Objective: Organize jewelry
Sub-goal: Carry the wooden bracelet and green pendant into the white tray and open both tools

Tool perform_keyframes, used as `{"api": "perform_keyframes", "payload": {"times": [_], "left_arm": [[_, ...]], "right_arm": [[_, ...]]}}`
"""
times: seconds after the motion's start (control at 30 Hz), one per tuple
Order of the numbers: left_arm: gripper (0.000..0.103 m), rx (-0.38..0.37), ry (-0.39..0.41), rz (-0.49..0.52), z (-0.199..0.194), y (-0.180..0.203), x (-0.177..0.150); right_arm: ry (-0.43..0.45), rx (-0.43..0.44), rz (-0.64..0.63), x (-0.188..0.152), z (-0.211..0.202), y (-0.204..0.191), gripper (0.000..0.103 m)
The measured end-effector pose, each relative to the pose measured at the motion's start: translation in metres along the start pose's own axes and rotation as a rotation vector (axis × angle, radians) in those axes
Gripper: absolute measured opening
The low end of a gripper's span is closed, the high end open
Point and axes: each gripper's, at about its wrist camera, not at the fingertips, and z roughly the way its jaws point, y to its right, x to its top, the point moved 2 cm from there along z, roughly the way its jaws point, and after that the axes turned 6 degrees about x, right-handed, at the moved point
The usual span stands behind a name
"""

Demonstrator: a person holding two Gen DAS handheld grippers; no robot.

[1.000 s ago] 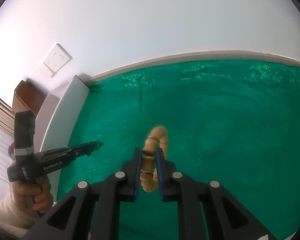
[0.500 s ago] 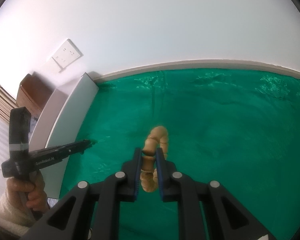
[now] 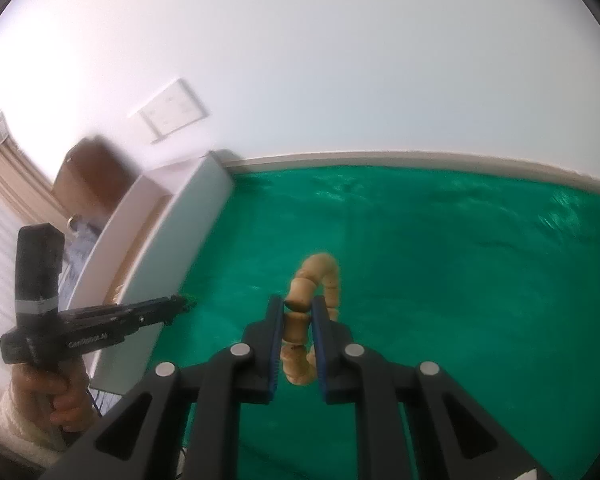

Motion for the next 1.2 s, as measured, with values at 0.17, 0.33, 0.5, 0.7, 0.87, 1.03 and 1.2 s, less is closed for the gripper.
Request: {"api": "perform_keyframes", "payload": {"times": [0.17, 0.33, 0.5, 0.7, 0.87, 1.03, 1.2], "left_arm": [[0.009, 0.031, 0.076, -0.089, -0.049, -0.041, -0.005], [0.009, 0.107, 0.140, -0.246, -0.092, -0.109, -0.011], [0.009, 0.241, 0.189, -0.415, -0.126, -0.193, -0.027], [0.009, 0.358, 0.172, -0.545, -0.128, -0.275, -0.043], [0.009, 0.398, 0.138, -0.593, -0.106, -0.316, -0.047], [0.010, 0.432, 0.103, -0.597, -0.079, -0.334, -0.057], [0.059, 0.501, 0.083, -0.589, -0.073, -0.331, -0.067]], "right_arm": [[-0.040, 0.107, -0.115, 0.028, 0.020, -0.057, 0.015], [-0.095, 0.265, -0.242, 0.050, 0.046, -0.129, 0.015], [-0.160, 0.413, -0.360, 0.058, 0.079, -0.203, 0.015], [-0.267, 0.535, -0.469, 0.042, 0.132, -0.281, 0.015], [-0.427, 0.606, -0.458, 0.011, 0.198, -0.319, 0.015], [-0.575, 0.650, -0.398, -0.019, 0.257, -0.325, 0.015], [-0.516, 0.428, -0.497, -0.025, 0.281, -0.317, 0.037]]}}
